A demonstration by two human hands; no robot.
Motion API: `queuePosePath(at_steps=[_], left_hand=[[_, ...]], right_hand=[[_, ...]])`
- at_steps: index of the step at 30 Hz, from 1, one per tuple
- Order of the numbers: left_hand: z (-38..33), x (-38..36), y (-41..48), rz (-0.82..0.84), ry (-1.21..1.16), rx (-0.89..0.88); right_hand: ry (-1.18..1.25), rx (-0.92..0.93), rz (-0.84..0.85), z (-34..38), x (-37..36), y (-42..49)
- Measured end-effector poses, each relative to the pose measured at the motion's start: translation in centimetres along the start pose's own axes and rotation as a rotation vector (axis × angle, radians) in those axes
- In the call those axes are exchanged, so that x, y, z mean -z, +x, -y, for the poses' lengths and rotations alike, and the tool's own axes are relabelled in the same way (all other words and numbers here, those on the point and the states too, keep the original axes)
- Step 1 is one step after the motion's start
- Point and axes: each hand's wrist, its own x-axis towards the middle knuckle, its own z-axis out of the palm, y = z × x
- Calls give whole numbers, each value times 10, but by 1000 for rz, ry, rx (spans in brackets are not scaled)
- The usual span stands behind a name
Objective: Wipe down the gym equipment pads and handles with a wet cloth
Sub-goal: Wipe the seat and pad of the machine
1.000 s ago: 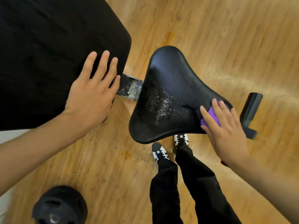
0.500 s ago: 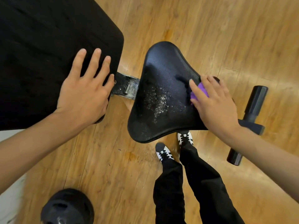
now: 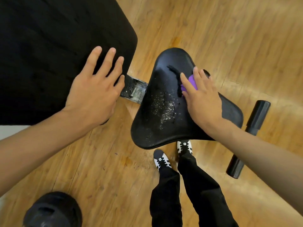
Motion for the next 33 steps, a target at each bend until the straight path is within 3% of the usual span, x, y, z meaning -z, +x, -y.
queuePosePath(at_steps=[5, 8, 11, 13, 19, 24, 28, 31, 33], left_hand=[[0, -2, -2, 4, 6, -9], [-1, -6, -1, -5, 5, -10], [-1, -8, 0, 1, 12, -14], [-1, -8, 0, -2, 15, -16], [0, -4, -2, -9, 9, -21], [-1, -6, -1, -9, -8, -12], [-4, -10, 0, 12, 19, -18], [-3, -8, 0, 3, 6, -28], [-2, -7, 0, -2, 0, -21]], right_hand=[[-122, 245, 178, -3, 10, -131], [-111, 294, 146, -10, 9, -77], [-35, 171, 41, -1, 3, 20], [-18, 57, 38, 2, -2, 29], [-170, 330, 208, -48, 32, -124], [-99, 266, 56, -10, 6, 10], [-65, 134, 93, 15, -4, 101], [-77, 127, 62, -1, 4, 15], [-109, 221, 147, -12, 18, -68]])
